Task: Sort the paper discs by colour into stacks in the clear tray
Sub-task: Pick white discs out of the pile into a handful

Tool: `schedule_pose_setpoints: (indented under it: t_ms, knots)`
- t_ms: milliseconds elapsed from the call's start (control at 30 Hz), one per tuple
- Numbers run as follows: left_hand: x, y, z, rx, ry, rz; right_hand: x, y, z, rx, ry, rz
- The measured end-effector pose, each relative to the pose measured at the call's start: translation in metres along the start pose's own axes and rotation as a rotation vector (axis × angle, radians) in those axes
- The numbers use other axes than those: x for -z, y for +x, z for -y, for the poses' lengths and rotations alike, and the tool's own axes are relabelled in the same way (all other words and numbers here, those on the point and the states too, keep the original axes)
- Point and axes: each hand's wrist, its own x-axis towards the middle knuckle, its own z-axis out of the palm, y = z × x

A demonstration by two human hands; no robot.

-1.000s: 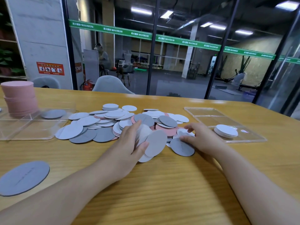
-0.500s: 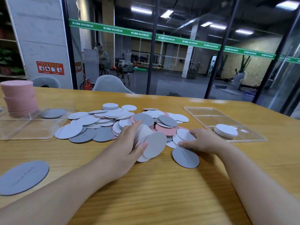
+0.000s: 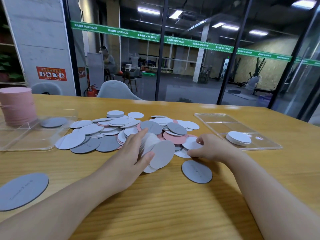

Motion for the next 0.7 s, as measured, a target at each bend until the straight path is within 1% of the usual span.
schedule_pose_setpoints:
  t_ms: [133, 333, 467, 567, 633, 700]
  knots:
    - [-0.0002, 0.0001, 0.0005, -0.001, -0.006, -0.007, 0.0016, -0.0023, 0.0006, -0.042, -0.019, 0.040]
    - [-0.0003, 0.0001, 0.0000, 0.011, -0.020, -0.040, 0.0026, -0.0021, -0.0027, 0.017, -0.067, 0.022]
    - [0.0001, -0.0006, -0.0002, 0.012, -0.012, -0.048, 0.0011, -0.0012, -0.0010, 0.012, -0.047, -0.085]
    - [0.0003, -0.0004, 0.0000, 0.010, -0.022, -0.048, 0.0016, -0.0018, -0.0045, -0.016, 0.087, -0.103]
    - [0.0000, 0.0001, 0.0007, 0.012, -0.034, -0.050, 0.0011, -0.0010, -0.0058, 0.021, 0.146, -0.133]
    - [-0.0003, 0.0005, 0.0014, 0.015, -0.044, -0.055, 0.0015, 0.0004, -0.0056, 0.087, 0.183, -0.201]
